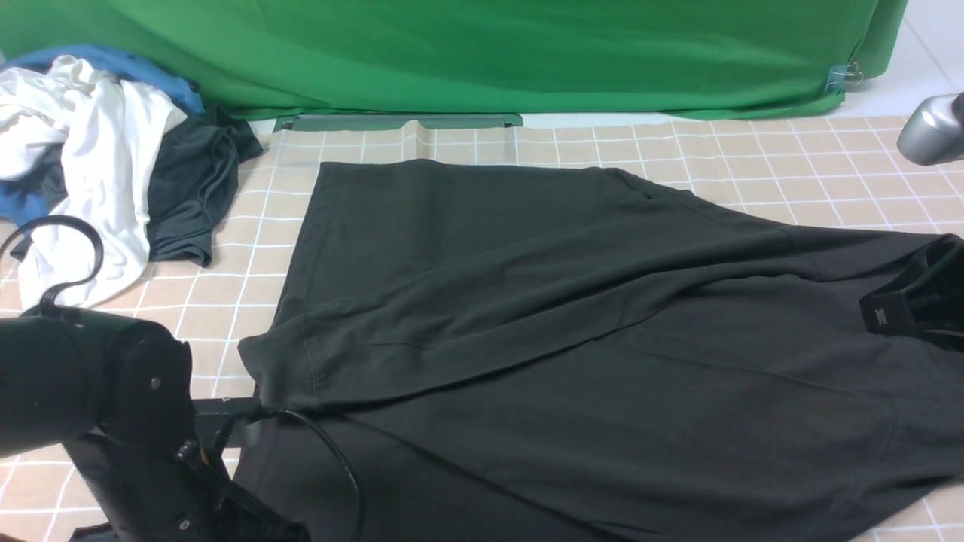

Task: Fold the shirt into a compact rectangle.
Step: 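Grasp the near edge of the shirt at its hem and shoulder corners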

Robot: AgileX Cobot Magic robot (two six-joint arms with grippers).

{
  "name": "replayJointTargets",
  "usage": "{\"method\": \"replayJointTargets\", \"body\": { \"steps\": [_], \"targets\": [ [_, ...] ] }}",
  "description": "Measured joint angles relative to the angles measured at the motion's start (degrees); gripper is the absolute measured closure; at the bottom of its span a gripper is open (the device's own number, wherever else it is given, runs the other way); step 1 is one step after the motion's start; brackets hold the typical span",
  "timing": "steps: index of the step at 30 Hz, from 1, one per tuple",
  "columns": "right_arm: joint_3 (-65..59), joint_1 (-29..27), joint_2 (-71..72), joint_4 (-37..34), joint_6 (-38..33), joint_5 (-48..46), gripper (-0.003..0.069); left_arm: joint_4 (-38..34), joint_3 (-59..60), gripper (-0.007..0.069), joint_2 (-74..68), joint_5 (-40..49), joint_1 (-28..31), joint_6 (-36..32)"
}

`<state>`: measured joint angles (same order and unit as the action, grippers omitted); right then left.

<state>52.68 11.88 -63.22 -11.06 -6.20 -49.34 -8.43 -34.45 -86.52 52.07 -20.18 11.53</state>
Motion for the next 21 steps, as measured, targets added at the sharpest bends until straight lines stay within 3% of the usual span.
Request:
{"method": "replayJointTargets", "body": {
  "steps": [3,12,17,21],
  "targets": [
    [0.00,0.00,0.00,0.05,-0.05,-1.98,0.0517,0.42,0.31,0.0586,1.66,0.00,0.00,0.01],
    [0.00,0.16,-0.95,-0.77,-0.84,-12.95,0.0516,7.50,0.61,0.0590,16.20,10.34,2.09,5.07],
    [-3.60,6.62,-1.72,-1.11,-3.07,-13.15,0.0510,7.88,0.61,0.0589,18.88,11.39,6.09,5.07],
    [-10.81,15.35,-3.56,1.60,-2.56,-7.56,0.0429,8.89,0.61,0.0589,18.95,12.51,8.12,4.45]
  ]
}}
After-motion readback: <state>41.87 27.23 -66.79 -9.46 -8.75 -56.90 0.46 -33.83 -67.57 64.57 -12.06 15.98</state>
